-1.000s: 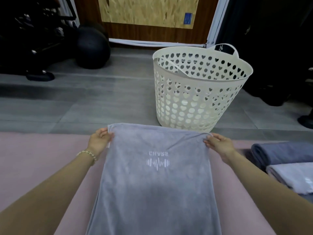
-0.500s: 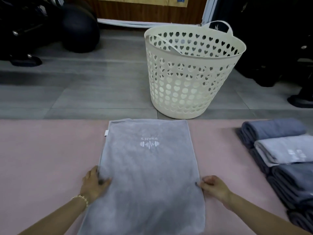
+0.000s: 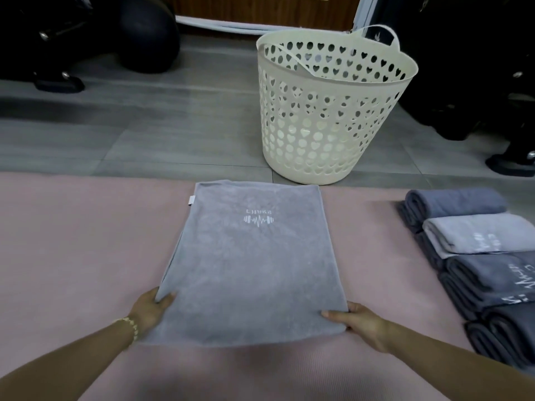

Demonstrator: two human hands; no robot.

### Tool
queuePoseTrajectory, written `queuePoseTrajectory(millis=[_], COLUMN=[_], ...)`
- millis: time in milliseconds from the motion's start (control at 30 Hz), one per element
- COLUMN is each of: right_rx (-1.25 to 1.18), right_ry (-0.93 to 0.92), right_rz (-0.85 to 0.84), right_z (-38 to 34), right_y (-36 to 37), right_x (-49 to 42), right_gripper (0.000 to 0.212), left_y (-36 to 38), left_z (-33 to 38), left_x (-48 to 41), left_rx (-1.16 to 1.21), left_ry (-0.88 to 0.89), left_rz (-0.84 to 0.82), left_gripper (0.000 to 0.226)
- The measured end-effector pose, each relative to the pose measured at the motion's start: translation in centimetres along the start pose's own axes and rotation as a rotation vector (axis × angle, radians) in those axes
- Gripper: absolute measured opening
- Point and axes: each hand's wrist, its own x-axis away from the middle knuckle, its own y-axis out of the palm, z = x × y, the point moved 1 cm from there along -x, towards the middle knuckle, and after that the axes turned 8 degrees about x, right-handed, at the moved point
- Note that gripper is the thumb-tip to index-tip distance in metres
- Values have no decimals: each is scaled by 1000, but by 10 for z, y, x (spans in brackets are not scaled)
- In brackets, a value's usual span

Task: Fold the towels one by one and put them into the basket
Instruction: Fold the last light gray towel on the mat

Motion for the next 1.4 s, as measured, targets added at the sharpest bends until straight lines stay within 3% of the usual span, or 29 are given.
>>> queuePoseTrajectory(millis=[67,167,200,267,367,500,633,733,833,933,1000,1100,1167,1233,1333,1400], right_rx=[137,210,222,171,40,53,103,198,332,408,372,247,325,484,778,789], right_ry=[31,46,37,22,-7,-68,-138,-118,-46,-2,-51,-186,-233,-214,-200,-175], right_rz=[-12,-5,8,44,62,-4,109,145,46,-75,-59,28,62,23,-16,41], right_z=[8,21,24,28,28,16,13,12,7,10,12,10,9,13,27,35], right_y=[-9,-17,-19,-25,-28,-18,-12,-16,-23,-22,-13,1,5,12,16,3], right_x=[5,7,7,4,3,6,3,2,4,6,7,0,-3,0,7,10], right_gripper=[77,69,77,96,95,59,24,28,40,28,45,85,81,59,65,47], left_y=[-8,-17,-19,-21,-18,-12,-16,-25,-35,-35,-27,-1,26,51,77,83], left_z=[1,0,-2,-2,0,5,7,10,12,12,11,8,10,8,-15,-27], left_x=[1,-2,-4,-5,-4,-1,-1,-5,-10,-9,-7,4,13,21,21,19], left_rx=[10,1,6,12,23,18,38,5,-32,-50,-140,-441,-722,-997,-1214,-1269], left_ry=[-24,-70,-75,-82,-69,-88,-110,-163,-190,-187,-51,350,722,963,938,925], left_rz=[-20,-41,-35,-27,-15,-40,-73,-116,-126,-144,-127,-82,-154,-306,-418,-462], left_gripper=[26,28,29,29,28,29,32,33,36,37,41,75,82,73,85,91])
